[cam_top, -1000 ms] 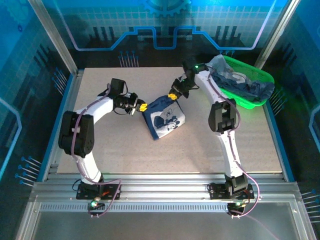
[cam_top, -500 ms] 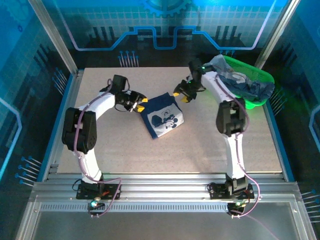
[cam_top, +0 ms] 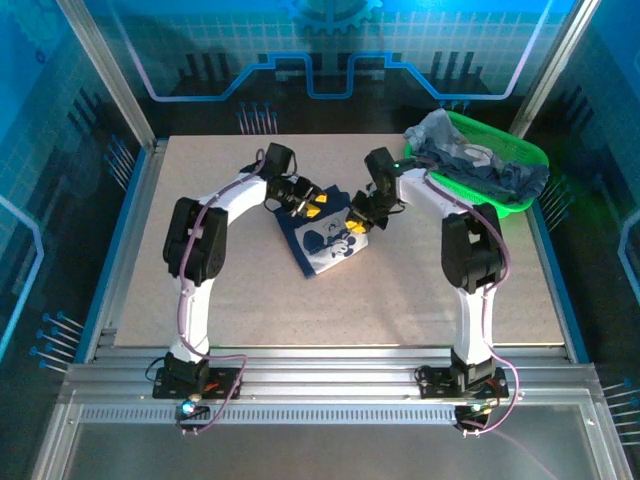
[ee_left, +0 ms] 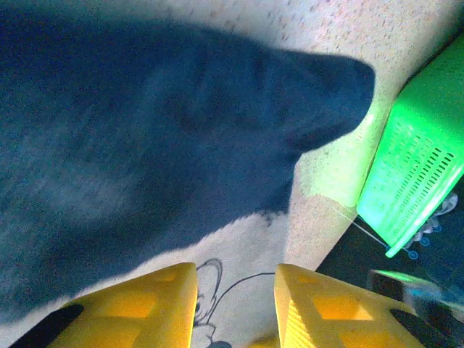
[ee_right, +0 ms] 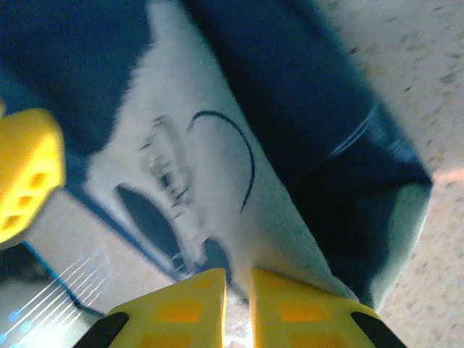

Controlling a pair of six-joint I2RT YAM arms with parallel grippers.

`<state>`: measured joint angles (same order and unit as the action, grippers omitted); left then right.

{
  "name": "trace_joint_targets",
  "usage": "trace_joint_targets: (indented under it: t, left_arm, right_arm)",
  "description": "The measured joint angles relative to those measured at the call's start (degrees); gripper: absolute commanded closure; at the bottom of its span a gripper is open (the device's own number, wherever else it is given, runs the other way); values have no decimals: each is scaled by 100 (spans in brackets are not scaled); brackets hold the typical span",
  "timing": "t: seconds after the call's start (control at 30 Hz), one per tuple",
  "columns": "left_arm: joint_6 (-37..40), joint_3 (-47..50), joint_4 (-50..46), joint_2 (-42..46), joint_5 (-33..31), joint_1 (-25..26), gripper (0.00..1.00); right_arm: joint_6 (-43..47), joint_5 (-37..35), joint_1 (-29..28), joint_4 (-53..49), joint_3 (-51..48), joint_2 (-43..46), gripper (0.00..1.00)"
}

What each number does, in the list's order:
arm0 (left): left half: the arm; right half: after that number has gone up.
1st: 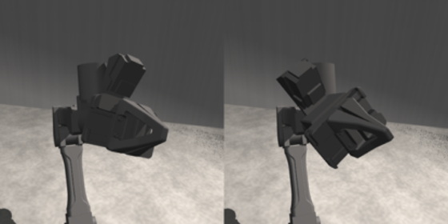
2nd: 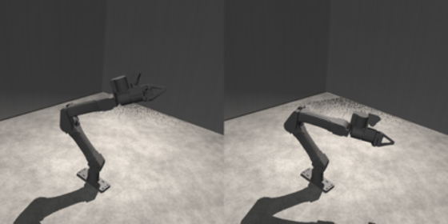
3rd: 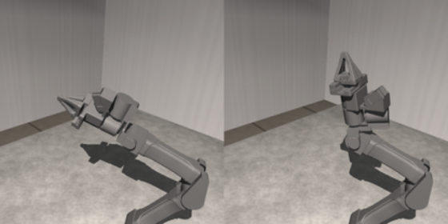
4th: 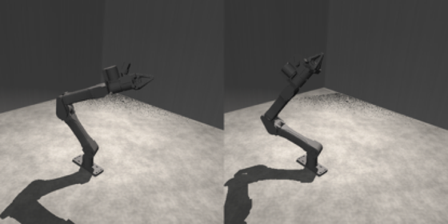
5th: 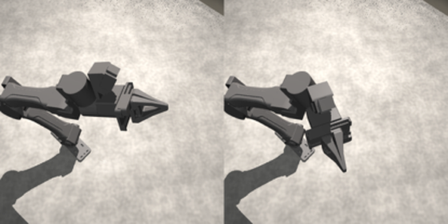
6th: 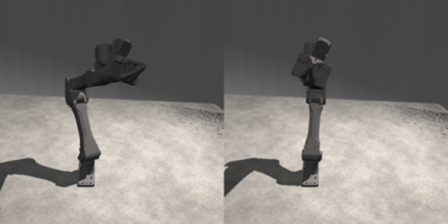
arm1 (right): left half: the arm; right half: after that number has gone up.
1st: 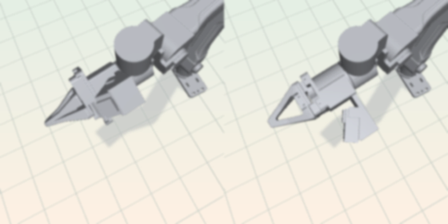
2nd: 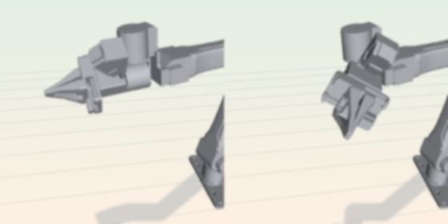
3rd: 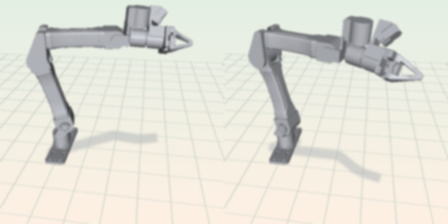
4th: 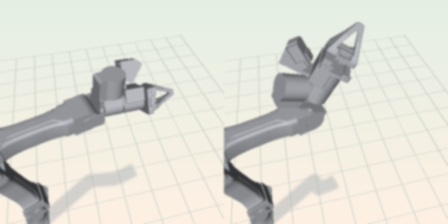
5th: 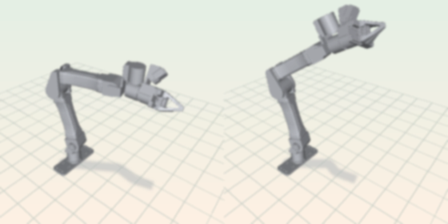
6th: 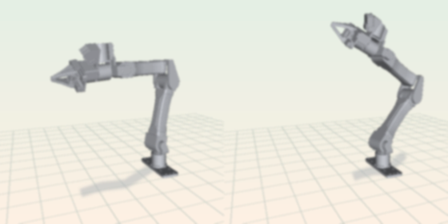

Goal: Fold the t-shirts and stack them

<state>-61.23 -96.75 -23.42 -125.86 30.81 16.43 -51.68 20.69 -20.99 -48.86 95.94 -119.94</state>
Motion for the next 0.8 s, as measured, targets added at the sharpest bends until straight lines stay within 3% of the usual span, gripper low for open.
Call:
trace_joint_targets:
  t: [0.37, 0.53, 0.63, 0.8]
  left_arm:
    - [378, -1067, -413, -1080, 105, -94, 66]
    - [634, -1329, -654, -1123, -68, -120, 57]
    - [741, -787, -671, -570, -391, -103, 54]
    - [404, 1049, -800, 1534, -887, 55, 56]
  right_arm:
    - [-24, -52, 118, 273, -887, -157, 77]
    - [24, -92, 90, 308, -885, -50, 73]
    - [70, -173, 87, 260, -885, 129, 71]
    - [308, -413, 118, 343, -997, 975, 66]
